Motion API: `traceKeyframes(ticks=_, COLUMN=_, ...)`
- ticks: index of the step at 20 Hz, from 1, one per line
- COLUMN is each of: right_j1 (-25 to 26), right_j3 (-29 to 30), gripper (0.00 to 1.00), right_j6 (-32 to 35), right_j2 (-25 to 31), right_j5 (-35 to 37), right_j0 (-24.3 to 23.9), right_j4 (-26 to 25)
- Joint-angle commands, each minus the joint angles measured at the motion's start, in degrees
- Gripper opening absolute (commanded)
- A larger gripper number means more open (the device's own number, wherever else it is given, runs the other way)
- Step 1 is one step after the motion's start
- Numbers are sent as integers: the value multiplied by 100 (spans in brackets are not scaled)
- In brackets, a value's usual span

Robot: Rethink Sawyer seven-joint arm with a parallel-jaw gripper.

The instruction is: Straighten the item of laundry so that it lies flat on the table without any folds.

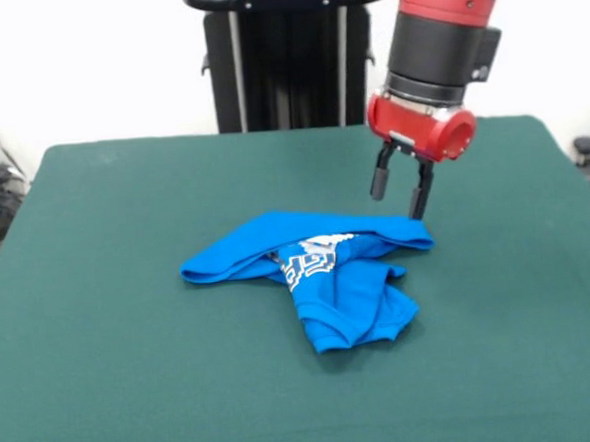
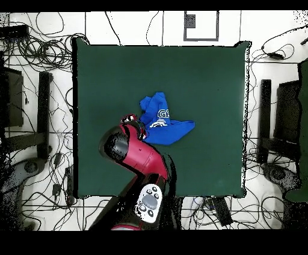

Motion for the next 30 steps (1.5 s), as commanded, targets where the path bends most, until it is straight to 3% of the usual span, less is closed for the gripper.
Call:
traceKeyframes(ticks=1, right_j1=439, right_j3=385, gripper=100, right_j6=1951, right_j2=347, right_j5=56, right_j0=90, right_j4=726)
traceKeyframes(ticks=6, right_j1=370, right_j3=567, gripper=100, right_j6=2084, right_j2=638, right_j5=-331, right_j0=-67, right_j4=875)
traceKeyframes(ticks=20, right_j1=438, right_j3=558, gripper=100, right_j6=2268, right_j2=548, right_j5=-359, right_j0=87, right_j4=1139)
traceKeyframes(ticks=30, right_j1=526, right_j3=512, gripper=100, right_j6=2134, right_j2=603, right_j5=-629, right_j0=92, right_j4=1033)
